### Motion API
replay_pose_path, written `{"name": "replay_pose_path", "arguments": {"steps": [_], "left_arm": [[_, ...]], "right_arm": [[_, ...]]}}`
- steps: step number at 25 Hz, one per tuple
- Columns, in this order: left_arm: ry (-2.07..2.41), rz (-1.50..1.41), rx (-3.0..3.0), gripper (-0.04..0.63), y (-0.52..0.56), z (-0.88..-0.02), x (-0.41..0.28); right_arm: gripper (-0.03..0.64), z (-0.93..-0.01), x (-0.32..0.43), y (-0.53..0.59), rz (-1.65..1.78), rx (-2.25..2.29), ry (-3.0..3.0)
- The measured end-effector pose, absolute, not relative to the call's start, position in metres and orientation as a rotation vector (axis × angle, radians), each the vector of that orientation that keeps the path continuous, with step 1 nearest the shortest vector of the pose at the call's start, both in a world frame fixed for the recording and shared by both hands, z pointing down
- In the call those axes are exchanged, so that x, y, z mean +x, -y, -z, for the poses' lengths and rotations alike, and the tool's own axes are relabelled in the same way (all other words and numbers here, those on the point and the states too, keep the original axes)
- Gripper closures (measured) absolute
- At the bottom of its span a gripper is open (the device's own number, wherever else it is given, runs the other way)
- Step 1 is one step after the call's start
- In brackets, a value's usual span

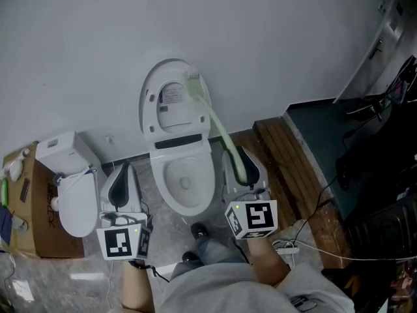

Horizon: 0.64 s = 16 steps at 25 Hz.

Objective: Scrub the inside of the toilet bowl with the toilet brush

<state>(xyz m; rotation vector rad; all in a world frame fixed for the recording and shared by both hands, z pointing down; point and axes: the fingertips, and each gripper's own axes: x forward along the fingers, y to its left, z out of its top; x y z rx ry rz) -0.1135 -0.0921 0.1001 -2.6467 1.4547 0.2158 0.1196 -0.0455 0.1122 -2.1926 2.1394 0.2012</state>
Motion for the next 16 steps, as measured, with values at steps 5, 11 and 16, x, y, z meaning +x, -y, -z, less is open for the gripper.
{"name": "replay_pose_path", "arguments": {"steps": [5, 11, 16], "left_arm": [[-1.449, -0.207, -2.652, 0.592, 0.082, -0.102, -0.114], [-1.448, -0.210, -2.656, 0.592, 0.072, -0.102, -0.118], [-1.449, -0.222, -2.653, 0.592, 0.066, -0.099, -0.124]], "right_arm": [[0.512, -0.113, 0.118, 0.035, -0.196, -2.192, -2.128], [0.512, -0.112, 0.116, 0.024, -0.203, -2.197, -2.104], [0.512, -0.109, 0.113, 0.017, -0.202, -2.192, -2.094]]}}
